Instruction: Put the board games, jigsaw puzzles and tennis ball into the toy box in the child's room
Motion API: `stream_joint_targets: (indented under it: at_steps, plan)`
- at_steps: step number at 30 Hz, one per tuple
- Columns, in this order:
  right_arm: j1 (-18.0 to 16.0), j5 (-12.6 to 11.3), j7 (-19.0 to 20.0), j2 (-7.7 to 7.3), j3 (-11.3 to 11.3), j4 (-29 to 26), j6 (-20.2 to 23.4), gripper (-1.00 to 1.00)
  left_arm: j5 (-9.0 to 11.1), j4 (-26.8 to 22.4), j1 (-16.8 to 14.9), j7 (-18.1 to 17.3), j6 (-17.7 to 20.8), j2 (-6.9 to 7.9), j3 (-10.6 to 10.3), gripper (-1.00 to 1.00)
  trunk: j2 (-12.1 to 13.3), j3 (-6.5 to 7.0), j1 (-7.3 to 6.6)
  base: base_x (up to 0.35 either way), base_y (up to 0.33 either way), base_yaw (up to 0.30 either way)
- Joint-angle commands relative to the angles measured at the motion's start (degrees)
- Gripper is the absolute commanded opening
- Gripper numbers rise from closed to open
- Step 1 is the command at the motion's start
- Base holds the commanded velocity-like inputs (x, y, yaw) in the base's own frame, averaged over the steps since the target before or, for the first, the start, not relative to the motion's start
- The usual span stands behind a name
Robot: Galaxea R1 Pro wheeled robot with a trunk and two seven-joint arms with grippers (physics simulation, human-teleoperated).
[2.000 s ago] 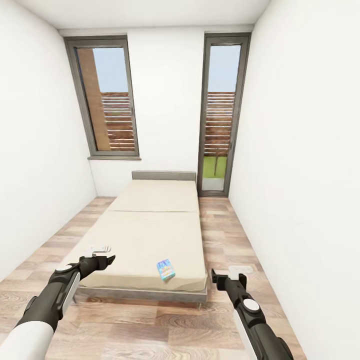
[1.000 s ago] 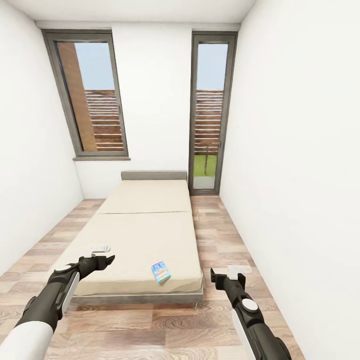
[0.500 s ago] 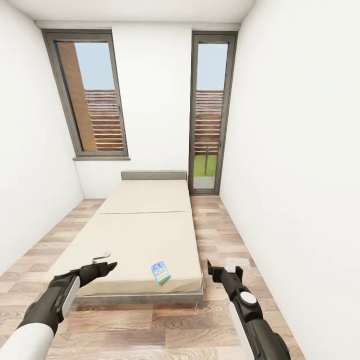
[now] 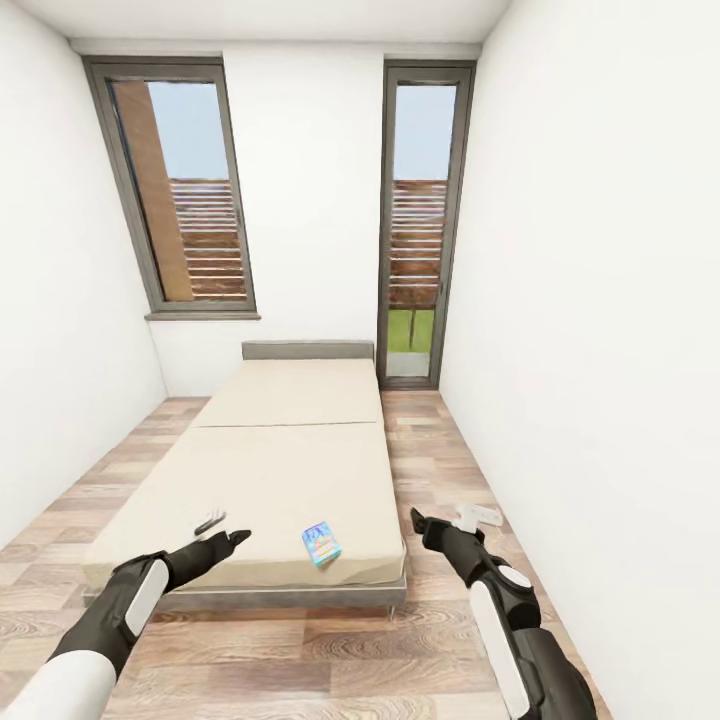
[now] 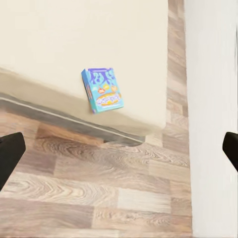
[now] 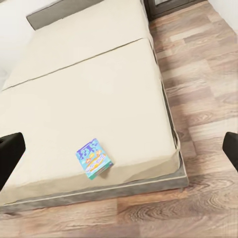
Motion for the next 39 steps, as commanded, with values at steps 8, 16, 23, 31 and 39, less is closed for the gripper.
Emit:
stream_joint_targets:
  at_steps: [8, 16, 23, 31, 39]
  plan:
    - [0.1, -7.3, -0.6, -0.15, 0.0, -0.7, 1.0, 1.00, 9.5, 5.6, -0.1, -0.1, 0.7, -2.29, 0.1, 1.00, -2.9, -1.38, 1.57, 0.000, 0.000, 0.000]
    - [0.2, -7.8, -0.4, -0.16, 0.1, -3.9, 4.4, 1.00, 12.0, 7.9, -0.1, -0.1, 0.4, -3.67, 0.0, 1.00, -2.9, -1.38, 1.57, 0.000, 0.000, 0.000]
    - [0.0, -7.9, -0.2, -0.16, 0.1, -5.4, 4.2, 1.00, 12.3, 8.3, -0.1, -0.3, 0.7, -3.28, 0.1, 1.00, -4.9, -2.28, 2.67, 0.000, 0.000, 0.000]
    - [0.0, -7.9, 0.2, -0.18, 0.1, -6.6, 3.9, 1.00, 12.7, 8.3, -0.1, -0.2, 0.3, -3.06, 0.1, 1.00, -8.2, -3.71, 4.42, 0.000, 0.000, 0.000]
    - [0.0, -7.9, 2.0, -0.13, 0.0, -8.2, 4.0, 1.00, 12.8, 8.5, -0.1, -0.1, 0.1, -3.11, 0.1, 1.00, -11.4, -5.15, 6.18, 0.000, 0.000, 0.000]
